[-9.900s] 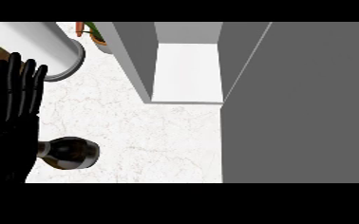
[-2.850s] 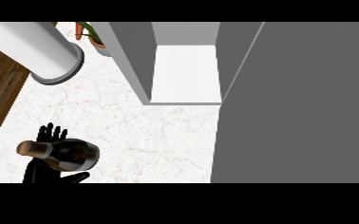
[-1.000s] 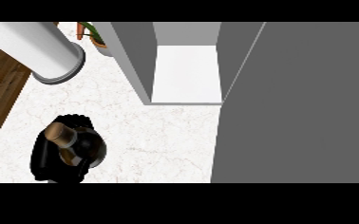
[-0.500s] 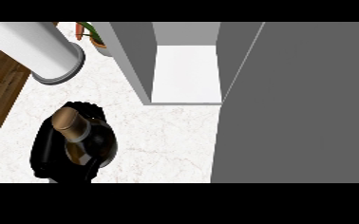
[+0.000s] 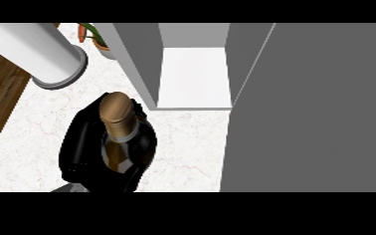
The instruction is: Pick up the wine, place it into the cabinet and close the cabinet
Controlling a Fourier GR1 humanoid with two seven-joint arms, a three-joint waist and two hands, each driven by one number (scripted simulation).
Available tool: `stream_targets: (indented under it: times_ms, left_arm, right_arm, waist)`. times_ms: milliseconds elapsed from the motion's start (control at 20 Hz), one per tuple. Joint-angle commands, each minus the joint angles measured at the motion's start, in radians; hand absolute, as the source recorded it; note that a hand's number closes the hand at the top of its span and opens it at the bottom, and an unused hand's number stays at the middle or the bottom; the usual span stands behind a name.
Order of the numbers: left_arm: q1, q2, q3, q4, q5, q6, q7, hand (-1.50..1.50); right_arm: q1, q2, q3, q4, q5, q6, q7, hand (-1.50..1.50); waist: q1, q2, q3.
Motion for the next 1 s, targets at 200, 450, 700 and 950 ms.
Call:
stream_targets:
  times_ms: [200, 450, 700, 950]
  left_arm:
    - [-0.232, -0.002, -0.129, 0.086, 0.011, 0.263, 0.068, 1.50]
    - [-0.311, -0.002, -0.261, 0.112, -0.064, 0.443, 0.086, 1.50]
    - [-0.460, -0.002, -0.281, 0.234, -0.041, 0.561, 0.097, 1.50]
    - [-0.521, -0.002, -0.241, 0.304, -0.037, 0.560, 0.089, 1.50]
  right_arm:
    - [0.035, 0.009, 0.003, -0.103, -0.092, 0.007, 0.036, -1.50]
    - [0.016, -0.013, -0.034, -0.095, -0.096, 0.014, 0.057, -1.50]
    - [0.063, -0.006, -0.008, -0.148, -0.085, 0.019, 0.052, -1.50]
    - [0.010, -0.002, -0.004, -0.112, -0.068, 0.010, 0.065, -1.50]
  waist:
    - [-0.008, 0.001, 0.000]
    - [-0.005, 0.001, 0.000]
    - [-0.013, 0.000, 0.000]
    - [-0.005, 0.001, 0.000]
